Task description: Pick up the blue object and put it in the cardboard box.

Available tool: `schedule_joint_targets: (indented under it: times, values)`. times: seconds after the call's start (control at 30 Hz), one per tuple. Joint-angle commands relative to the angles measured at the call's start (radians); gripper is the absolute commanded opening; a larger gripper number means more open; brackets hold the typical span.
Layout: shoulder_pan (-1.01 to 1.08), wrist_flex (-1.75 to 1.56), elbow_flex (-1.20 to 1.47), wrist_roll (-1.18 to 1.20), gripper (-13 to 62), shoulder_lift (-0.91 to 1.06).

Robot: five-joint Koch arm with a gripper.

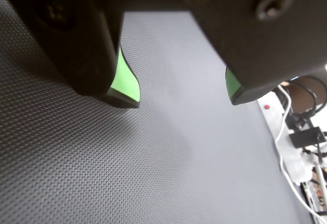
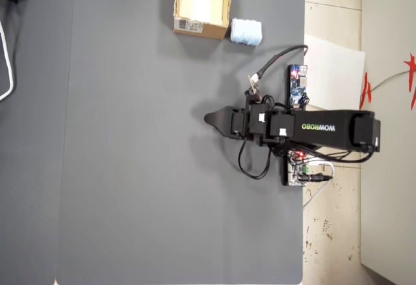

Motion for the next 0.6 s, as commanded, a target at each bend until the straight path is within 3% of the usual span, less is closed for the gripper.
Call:
schedule_joint_targets:
  times: [0.0,0.57]
  values:
    - [0.011,0.106,0.04,0.025,34.1,0.083]
    - [0.014,0.107,0.04,0.023,34.2,0.084]
